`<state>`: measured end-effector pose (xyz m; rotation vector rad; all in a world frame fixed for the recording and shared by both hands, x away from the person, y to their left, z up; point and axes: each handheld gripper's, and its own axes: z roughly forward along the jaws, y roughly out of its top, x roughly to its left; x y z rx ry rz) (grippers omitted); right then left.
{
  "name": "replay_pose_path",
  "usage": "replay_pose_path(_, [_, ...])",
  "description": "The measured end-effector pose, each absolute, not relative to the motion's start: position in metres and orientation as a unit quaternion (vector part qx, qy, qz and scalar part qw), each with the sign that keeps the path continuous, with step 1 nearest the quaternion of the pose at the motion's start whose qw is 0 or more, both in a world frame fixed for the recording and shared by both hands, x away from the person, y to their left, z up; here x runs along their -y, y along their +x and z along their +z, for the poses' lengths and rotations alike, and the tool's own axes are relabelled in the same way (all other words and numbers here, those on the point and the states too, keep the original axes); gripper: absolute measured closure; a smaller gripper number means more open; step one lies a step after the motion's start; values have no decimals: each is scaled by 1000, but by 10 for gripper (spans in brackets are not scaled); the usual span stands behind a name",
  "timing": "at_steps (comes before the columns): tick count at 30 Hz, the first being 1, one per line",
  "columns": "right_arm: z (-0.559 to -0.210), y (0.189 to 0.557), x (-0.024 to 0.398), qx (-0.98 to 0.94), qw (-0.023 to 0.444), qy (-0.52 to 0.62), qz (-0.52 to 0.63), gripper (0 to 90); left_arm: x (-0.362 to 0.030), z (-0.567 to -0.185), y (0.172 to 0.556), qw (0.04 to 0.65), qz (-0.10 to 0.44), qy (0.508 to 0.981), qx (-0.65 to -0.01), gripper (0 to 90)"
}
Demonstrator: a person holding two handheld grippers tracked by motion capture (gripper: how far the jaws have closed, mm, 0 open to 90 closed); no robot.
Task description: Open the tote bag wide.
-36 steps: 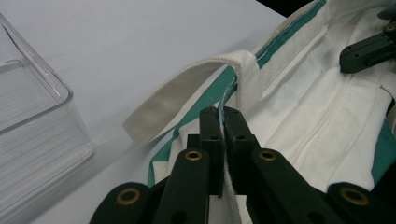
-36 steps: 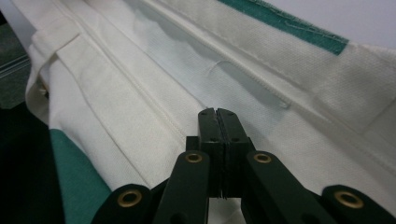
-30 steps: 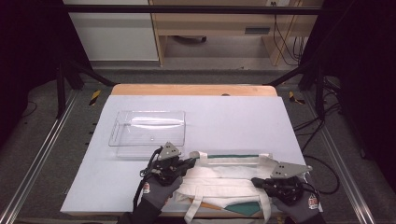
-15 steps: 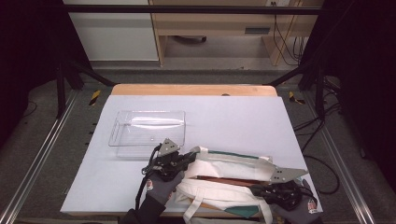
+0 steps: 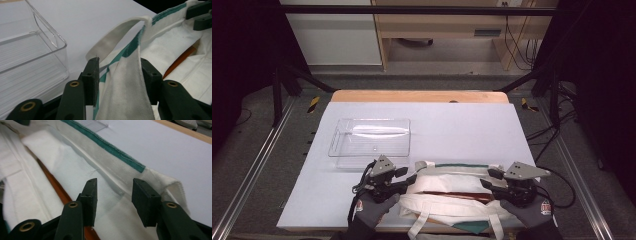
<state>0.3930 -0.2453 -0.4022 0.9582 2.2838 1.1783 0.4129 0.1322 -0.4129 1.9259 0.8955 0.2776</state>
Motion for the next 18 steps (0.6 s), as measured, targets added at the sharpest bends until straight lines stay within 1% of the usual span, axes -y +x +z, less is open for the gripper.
replay_pose_path(3, [-410,396,244,-819,198,345,415,549,-131,-415,412,475,116,795,-359,650])
replay_pose_path(6, [-414,397,243,-822,191,339,415,531,-126,-418,412,468,124,800,-354,798])
replay_pose_path(8, [-415,395,242,-827,183,334,414,528,-124,-419,413,462,125,802,-357,858])
replay_pose_path(13, [-415,386,243,-829,161,324,426,518,-125,-421,416,467,112,796,-368,870])
replay_pose_path(15, [-420,386,240,-836,163,321,414,524,-125,-421,416,465,113,797,-368,870])
replay_pose_path(16, [-422,387,239,-838,165,321,409,536,-125,-421,416,466,115,797,-368,869])
replay_pose_path(18, [-423,389,239,-841,163,322,404,594,-125,-421,416,466,116,796,-368,869])
